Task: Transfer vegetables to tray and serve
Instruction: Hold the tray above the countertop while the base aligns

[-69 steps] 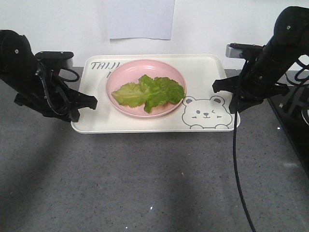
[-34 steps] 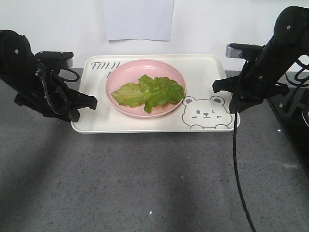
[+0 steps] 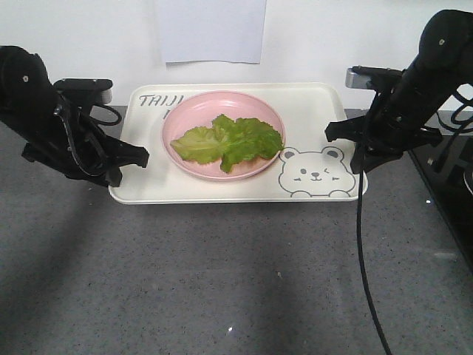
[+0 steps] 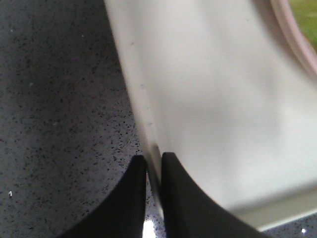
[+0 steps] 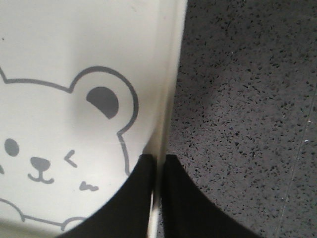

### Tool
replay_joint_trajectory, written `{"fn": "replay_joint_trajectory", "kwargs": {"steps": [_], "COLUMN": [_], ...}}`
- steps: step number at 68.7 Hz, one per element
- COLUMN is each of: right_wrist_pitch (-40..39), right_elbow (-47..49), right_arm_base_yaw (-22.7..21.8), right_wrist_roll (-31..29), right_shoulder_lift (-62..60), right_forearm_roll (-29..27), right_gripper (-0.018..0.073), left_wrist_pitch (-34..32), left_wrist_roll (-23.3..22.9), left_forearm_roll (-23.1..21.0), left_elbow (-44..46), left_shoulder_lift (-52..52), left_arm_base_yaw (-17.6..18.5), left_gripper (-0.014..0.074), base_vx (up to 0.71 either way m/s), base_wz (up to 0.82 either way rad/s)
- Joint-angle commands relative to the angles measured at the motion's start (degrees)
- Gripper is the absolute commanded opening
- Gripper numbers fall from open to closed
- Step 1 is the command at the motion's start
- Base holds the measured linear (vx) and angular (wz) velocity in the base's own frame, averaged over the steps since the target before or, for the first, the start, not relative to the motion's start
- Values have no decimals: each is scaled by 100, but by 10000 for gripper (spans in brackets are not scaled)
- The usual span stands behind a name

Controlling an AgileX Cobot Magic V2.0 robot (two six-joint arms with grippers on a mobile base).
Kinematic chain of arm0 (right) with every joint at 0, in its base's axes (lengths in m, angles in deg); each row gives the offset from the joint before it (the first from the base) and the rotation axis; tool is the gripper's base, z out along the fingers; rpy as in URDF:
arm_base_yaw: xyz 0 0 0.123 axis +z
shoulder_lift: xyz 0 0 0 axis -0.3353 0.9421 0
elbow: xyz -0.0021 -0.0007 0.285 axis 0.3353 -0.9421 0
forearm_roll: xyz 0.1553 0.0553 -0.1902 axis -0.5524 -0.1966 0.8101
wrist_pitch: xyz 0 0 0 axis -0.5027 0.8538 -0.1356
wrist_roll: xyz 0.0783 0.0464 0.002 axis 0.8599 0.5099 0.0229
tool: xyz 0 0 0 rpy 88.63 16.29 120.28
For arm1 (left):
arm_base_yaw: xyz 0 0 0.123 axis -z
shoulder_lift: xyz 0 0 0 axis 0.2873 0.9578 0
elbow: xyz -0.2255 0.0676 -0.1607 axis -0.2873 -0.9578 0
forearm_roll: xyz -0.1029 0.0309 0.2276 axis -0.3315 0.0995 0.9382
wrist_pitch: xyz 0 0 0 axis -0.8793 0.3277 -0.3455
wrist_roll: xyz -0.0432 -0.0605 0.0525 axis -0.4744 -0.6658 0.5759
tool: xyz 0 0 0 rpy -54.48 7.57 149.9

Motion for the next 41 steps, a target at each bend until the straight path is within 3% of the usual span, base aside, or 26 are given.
{"fn": "replay_joint_trajectory", "kwargs": {"steps": [1,41], "right_wrist_pitch": [139,139], "right_elbow": [151,151], "right_arm_base_yaw": [101,101], "right_wrist_roll": [-134,-134], "right_shoulder_lift": [-362,-362], "right_forearm_roll": [-770,-770], "right_gripper": [-4,-4], "left_wrist_pitch": [-516,-516], "left_wrist_roll": [169,169], "left_forearm_roll": [-751,-751], "left_elbow": [204,204], "left_shoulder_lift": [-318,-318], "left_arm_base_yaw": [153,153], "left_gripper": [-6,-6], "base_vx": [0,0], "base_wz": [0,0]}}
